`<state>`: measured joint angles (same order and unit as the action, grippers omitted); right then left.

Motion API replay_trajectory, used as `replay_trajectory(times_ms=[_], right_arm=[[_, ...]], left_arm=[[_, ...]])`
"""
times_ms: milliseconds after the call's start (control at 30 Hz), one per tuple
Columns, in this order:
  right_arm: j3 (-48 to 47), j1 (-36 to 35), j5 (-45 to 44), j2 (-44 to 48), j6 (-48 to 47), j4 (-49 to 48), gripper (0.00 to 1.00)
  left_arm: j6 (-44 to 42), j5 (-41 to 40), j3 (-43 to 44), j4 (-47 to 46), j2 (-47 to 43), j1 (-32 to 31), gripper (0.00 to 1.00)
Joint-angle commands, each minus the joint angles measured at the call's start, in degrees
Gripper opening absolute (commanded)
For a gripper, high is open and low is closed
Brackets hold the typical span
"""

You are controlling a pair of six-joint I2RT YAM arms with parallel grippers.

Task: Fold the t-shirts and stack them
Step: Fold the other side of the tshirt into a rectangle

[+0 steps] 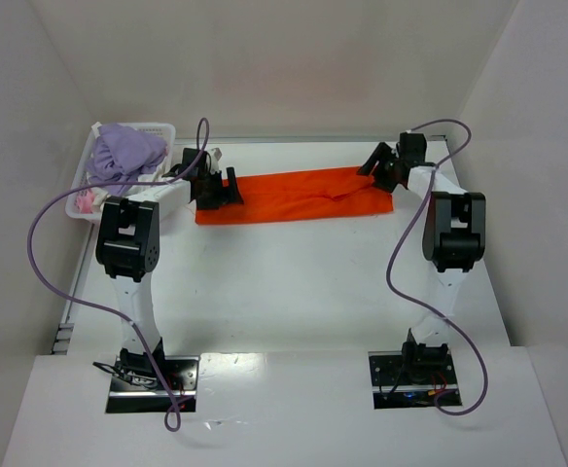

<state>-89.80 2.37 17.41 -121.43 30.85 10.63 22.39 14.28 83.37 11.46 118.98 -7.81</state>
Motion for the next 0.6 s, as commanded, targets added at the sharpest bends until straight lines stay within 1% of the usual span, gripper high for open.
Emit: replay_trajectory(times_ms=[0, 67, 233, 300, 400, 567], right_arm=[[4.79, -0.61, 0.52, 6.72, 0.35, -3.78, 0.71], [8.48, -1.22, 0.52, 7.95, 1.05, -5.71, 0.71], [11.48, -3.42, 1.05, 8.75, 1.67, -7.9, 0.71], [11.49, -4.21, 1.05, 8.14, 2.89, -8.61, 0.71], [8.86, -6.32, 1.58, 5.59, 2.9, -8.61, 0.69], [7.53, -7.47, 1.58, 3.31, 4.04, -8.61, 0.69]], left_arm=[[-1.3, 0.22, 0.56, 0.75, 0.73, -0.27, 0.95], [-1.3, 0.22, 0.56, 0.75, 0.11, -0.8, 0.95], [-1.3, 0.75, 0.03, 0.75, 0.11, -0.8, 0.95], [-0.78, 1.27, 0.03, 0.23, 0.11, -0.8, 0.95], [-0.77, 1.27, 0.03, 0.23, 0.11, -0.8, 0.95], [-0.77, 1.27, 0.03, 0.23, 0.11, -0.8, 0.95]])
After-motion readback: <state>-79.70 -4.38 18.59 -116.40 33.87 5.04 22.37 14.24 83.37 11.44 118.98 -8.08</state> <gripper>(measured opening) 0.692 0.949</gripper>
